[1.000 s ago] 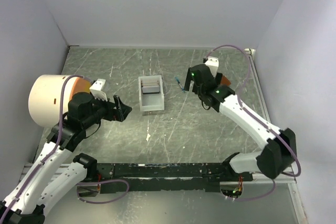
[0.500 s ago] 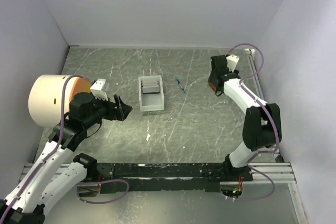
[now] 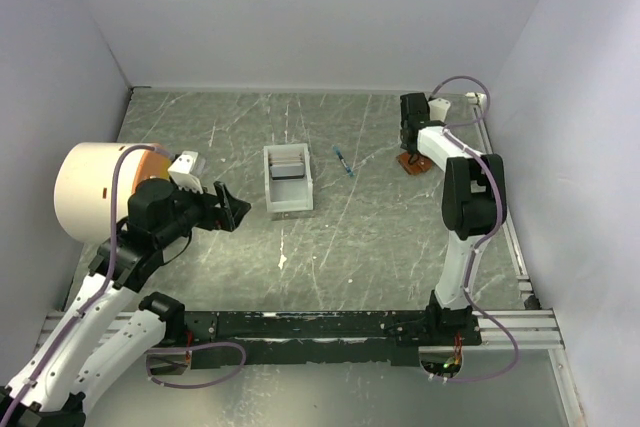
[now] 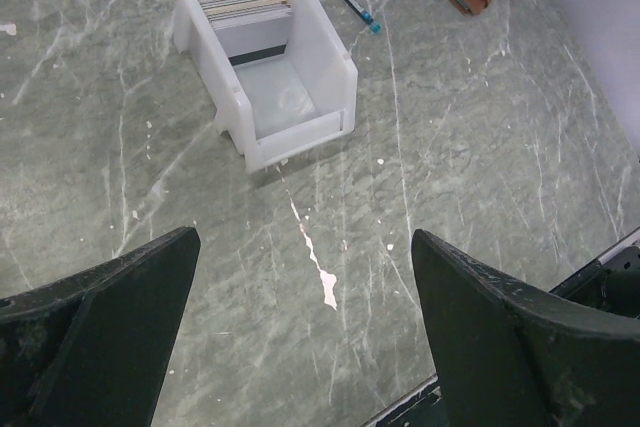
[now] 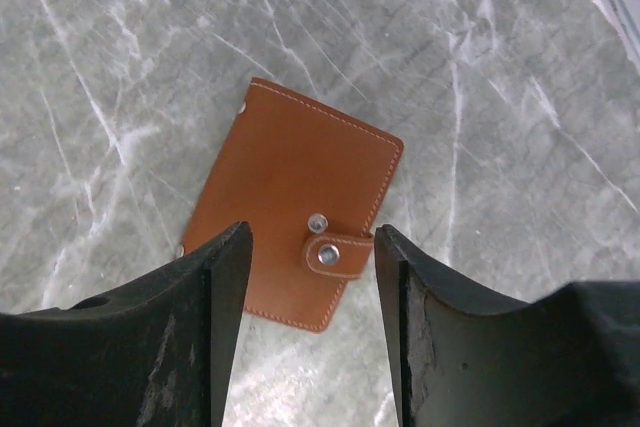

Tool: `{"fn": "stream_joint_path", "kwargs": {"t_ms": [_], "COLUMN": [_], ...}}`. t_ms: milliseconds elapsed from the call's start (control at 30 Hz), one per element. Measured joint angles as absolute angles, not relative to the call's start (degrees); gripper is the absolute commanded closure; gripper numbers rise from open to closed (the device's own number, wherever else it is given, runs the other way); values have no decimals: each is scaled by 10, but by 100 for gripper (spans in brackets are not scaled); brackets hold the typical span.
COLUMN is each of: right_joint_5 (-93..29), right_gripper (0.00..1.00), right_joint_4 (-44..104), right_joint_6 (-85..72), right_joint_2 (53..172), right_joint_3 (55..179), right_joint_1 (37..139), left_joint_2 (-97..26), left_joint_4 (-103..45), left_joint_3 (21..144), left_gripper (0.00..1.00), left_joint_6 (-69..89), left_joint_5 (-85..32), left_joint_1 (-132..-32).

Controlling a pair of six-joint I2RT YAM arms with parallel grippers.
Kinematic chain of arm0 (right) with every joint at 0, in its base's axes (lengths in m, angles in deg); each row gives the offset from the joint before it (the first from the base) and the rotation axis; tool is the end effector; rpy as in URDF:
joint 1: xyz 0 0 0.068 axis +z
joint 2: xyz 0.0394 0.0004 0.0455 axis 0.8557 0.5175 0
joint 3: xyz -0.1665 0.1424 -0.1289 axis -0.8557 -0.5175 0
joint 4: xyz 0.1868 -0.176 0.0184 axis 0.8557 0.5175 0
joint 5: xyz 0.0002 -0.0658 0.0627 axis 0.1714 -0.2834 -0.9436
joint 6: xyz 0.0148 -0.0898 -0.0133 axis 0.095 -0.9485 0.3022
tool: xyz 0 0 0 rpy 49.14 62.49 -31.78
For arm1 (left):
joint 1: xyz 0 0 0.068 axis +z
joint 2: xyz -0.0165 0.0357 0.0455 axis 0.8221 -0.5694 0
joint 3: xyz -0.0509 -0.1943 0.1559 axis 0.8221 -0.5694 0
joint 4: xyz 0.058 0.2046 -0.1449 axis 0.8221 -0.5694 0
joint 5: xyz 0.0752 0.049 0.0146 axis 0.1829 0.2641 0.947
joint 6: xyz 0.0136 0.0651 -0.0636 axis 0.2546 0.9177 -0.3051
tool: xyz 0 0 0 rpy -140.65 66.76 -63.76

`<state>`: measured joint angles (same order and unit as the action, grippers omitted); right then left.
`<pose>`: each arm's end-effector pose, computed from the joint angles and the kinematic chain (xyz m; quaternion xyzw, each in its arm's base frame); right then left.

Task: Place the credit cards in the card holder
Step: Pick up the card holder from the center of the board.

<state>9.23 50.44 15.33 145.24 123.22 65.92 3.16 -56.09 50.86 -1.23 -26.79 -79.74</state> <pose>0.4416 0.0091 0.1480 0.2593 0.8756 -0.1666 0.3720 0.1806 -0.0956 0.2811 0.0560 0.8201 -0.2818 0.4949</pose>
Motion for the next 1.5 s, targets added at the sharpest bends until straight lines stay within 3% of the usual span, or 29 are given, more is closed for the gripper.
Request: {"fn": "stream_joint_path", "kwargs": {"t_ms": [333, 933, 1133, 1233, 1500], "right_joint_5": [86, 66, 58, 57, 63], "right_gripper": [53, 72, 85, 100, 100], "right_joint_4": [522, 516, 533, 534, 527], "right_joint_6": [174, 194, 195, 195, 187], "right_joint_2": [1496, 1480, 1452, 1442, 1414], "right_joint_3": [1252, 1211, 1179, 1167, 1126], "right_joint_1": [646, 644, 644, 644, 642], "left_joint_2": [36, 58, 58, 58, 61], "left_joint_4": [-561, -561, -561, -561, -561], "left_joint_3": [509, 509, 509, 509, 509], "left_gripper": [0, 1, 0, 1, 0], "left_joint_6": [-12, -12, -12, -12, -12], "left_joint_5": [-258, -251, -251, -251, -251], "left_joint_1": [-797, -794, -791, -791, -790]}}
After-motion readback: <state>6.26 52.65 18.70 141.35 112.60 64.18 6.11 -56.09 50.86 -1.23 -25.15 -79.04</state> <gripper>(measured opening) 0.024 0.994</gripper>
